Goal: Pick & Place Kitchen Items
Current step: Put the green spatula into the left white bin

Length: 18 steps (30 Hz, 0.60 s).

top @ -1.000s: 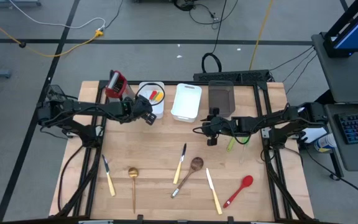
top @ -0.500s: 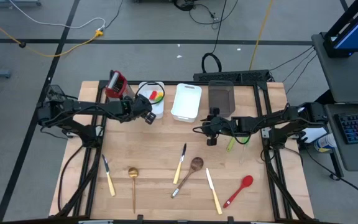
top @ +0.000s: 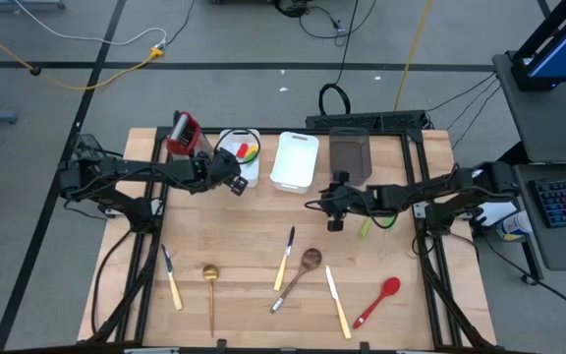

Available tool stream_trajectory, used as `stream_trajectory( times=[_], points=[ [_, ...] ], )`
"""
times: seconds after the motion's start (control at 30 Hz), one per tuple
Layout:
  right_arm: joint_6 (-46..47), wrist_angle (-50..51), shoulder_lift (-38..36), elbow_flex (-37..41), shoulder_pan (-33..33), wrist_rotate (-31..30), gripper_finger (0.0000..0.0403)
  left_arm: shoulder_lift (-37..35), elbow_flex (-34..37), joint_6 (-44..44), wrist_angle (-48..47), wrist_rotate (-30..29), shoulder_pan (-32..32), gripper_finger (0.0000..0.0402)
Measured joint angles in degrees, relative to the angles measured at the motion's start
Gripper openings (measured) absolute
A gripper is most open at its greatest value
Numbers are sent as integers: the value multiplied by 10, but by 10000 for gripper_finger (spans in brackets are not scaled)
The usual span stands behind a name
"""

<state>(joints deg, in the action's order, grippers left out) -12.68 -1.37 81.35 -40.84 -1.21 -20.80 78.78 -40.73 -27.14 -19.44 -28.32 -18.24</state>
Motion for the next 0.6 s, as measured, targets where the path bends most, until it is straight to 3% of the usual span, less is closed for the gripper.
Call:
stream_trajectory(
  times=[0.27,0.5,0.6],
  points=[
    [-14,198,-119,0,25,-12,155,0,0,11,0,0,0,77],
    [56,395,-227,0,25,106,155,0,0,9,2,0,0,76],
    [107,391,-247,0,23,119,155,0,0,0,2,1,0,76]
  ],
)
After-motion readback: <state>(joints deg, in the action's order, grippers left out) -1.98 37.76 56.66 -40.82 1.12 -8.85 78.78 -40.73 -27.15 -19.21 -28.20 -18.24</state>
